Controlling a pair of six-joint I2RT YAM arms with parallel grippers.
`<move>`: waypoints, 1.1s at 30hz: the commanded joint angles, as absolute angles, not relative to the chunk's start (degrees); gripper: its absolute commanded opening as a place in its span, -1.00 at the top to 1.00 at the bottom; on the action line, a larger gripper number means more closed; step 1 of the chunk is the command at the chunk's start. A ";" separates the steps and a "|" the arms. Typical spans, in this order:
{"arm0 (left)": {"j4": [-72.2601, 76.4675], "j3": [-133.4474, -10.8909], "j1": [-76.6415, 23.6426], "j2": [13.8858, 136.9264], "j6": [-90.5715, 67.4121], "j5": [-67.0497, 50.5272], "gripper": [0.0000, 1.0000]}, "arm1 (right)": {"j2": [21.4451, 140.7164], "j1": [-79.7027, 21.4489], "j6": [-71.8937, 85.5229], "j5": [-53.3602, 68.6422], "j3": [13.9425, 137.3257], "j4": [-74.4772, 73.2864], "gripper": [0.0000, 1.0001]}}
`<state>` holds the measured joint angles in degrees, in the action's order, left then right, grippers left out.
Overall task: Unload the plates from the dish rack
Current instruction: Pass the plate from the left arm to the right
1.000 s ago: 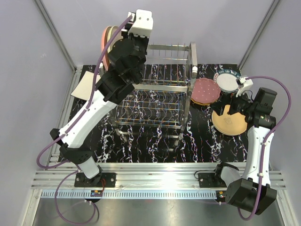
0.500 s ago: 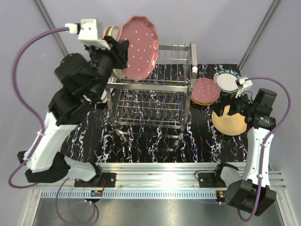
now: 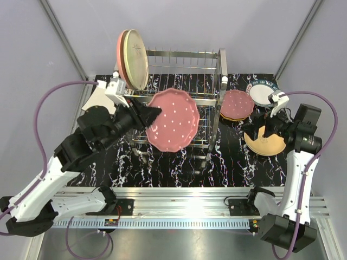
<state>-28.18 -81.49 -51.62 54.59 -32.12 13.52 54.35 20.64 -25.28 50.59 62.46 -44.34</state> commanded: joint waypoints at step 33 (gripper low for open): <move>27.59 -35.69 -50.98 49.74 -51.32 -4.75 1.00 | 68.11 7.74 -43.77 73.12 63.64 -71.28 -0.99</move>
